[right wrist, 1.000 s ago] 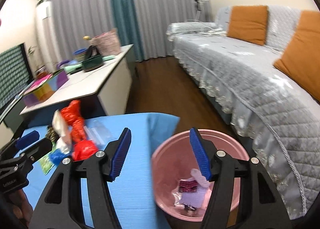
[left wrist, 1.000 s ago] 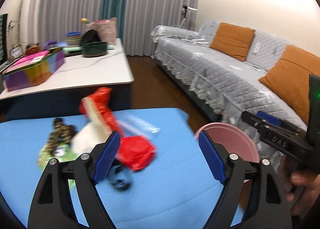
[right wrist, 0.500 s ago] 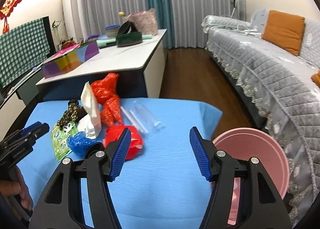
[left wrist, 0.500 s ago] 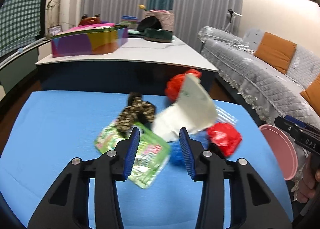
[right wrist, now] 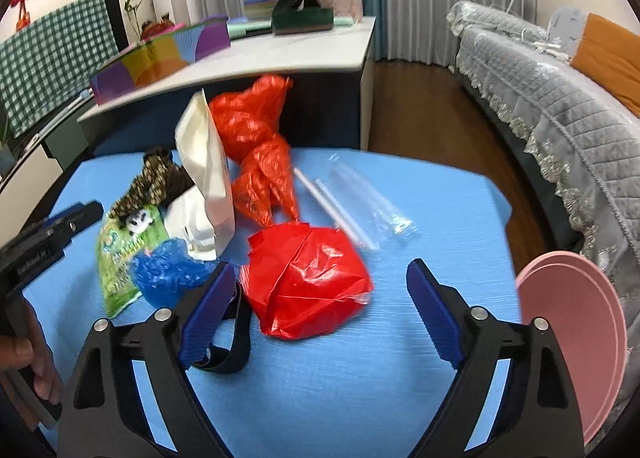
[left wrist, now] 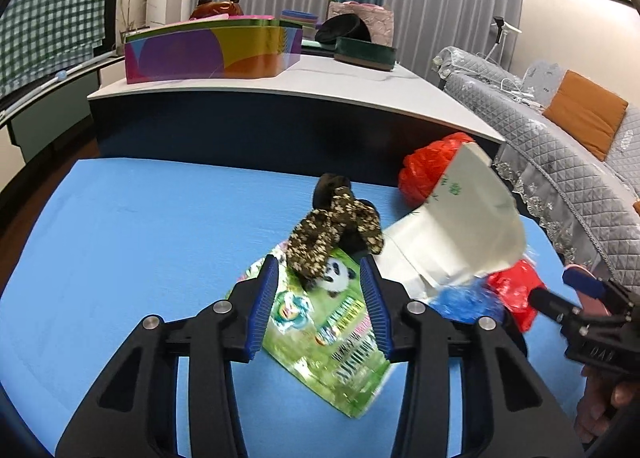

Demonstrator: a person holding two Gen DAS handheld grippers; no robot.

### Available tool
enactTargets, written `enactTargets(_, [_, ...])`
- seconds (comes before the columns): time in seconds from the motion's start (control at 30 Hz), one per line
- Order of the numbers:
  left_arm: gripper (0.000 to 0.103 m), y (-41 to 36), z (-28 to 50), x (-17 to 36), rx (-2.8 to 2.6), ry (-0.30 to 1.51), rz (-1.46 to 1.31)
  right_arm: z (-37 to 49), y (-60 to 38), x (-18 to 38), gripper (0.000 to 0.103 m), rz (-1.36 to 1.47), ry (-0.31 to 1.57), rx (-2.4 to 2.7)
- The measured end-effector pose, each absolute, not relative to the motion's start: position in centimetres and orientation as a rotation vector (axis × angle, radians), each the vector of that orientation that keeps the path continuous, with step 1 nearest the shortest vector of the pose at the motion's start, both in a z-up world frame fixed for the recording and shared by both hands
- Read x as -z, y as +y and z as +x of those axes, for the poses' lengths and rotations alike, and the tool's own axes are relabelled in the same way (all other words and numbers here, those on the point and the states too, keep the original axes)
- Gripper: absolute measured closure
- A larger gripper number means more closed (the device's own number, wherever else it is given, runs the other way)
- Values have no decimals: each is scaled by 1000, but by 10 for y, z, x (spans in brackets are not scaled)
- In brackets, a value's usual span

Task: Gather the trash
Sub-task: 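Grasp the camouflage cloth with the left tool while the right tool grasps the red plastic bag, then lift the camouflage cloth and red bag off the table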

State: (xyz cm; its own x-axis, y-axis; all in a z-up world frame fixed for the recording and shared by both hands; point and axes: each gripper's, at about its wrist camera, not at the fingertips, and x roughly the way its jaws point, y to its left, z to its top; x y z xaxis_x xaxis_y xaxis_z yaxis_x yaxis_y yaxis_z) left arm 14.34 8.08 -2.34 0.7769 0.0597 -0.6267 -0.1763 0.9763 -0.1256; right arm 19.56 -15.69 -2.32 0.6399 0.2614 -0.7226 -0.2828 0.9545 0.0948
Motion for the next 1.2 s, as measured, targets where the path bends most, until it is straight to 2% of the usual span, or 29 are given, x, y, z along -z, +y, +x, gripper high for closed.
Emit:
enactTargets(0.07, [51, 84, 149, 25, -124, 668, -201, 201, -154, 29, 16, -32, 834, -315])
enactTargets(0.43, [51, 94, 180, 43, -127, 721, -239, 217, -152, 45, 14, -12, 910, -350])
enactTargets(0.5, [57, 94, 184, 46, -124, 735, -237, 218, -151, 45, 14, -13, 914, -354])
enactTargets(0.6, [74, 91, 186, 47, -108, 744, -228, 218, -150, 46, 15, -23, 919, -353])
enactTargets(0.63, [82, 89, 186, 46, -102, 744, -221, 218, -149, 46, 16, -33, 922, -353])
enactTargets(0.67, [91, 88, 185, 46, -100, 743, -215, 217, -148, 46, 21, -37, 921, -356])
enactTargets(0.7, [96, 87, 184, 45, -98, 740, -214, 216, -148, 46, 24, -40, 915, -361])
enactTargets(0.73, [97, 87, 183, 44, -97, 736, -213, 213, -146, 44, 36, -51, 906, -365])
enactTargets(0.77, [100, 88, 182, 42, -98, 731, -212, 212, -146, 43, 42, -57, 903, -367])
enactTargets(0.8, [102, 88, 181, 40, -99, 724, -209, 211, -146, 42, 44, -64, 900, -361])
enactTargets(1.0, [102, 84, 170, 25, -97, 675, -198, 203, -157, 25, 67, -16, 861, -368])
enactTargets(1.2, [102, 73, 159, 9, -80, 637, -171, 192, -170, 10, 70, 17, 820, -368])
